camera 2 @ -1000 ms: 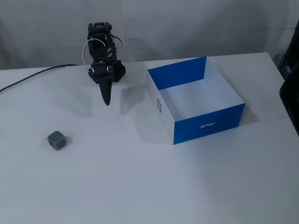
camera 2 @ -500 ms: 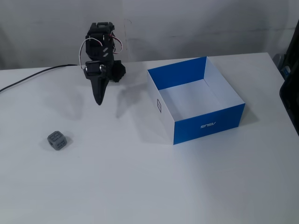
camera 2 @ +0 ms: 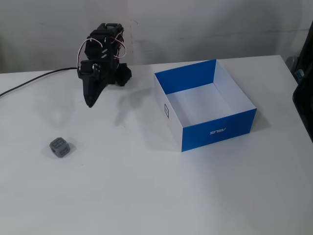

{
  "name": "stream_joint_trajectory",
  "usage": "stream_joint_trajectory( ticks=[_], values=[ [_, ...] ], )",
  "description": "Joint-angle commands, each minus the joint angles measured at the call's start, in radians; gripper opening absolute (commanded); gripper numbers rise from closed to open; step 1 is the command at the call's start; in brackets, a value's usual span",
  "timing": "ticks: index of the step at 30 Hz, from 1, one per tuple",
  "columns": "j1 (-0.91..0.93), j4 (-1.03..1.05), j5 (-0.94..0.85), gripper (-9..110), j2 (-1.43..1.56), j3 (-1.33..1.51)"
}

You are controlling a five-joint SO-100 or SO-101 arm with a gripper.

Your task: Grasp the gray block and put it in the box.

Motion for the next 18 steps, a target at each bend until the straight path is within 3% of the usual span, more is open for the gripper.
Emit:
stream_joint_trajectory(
  ticks=[1,8,18],
  values=[
    [-0.021,-0.061,0.021,0,-0.003,0.063],
    [-0.052,-0.109,0.035,3,-0.003,0.055],
    [-0.095,0.055,0.061,1,-0.072,-0.104]
  ],
)
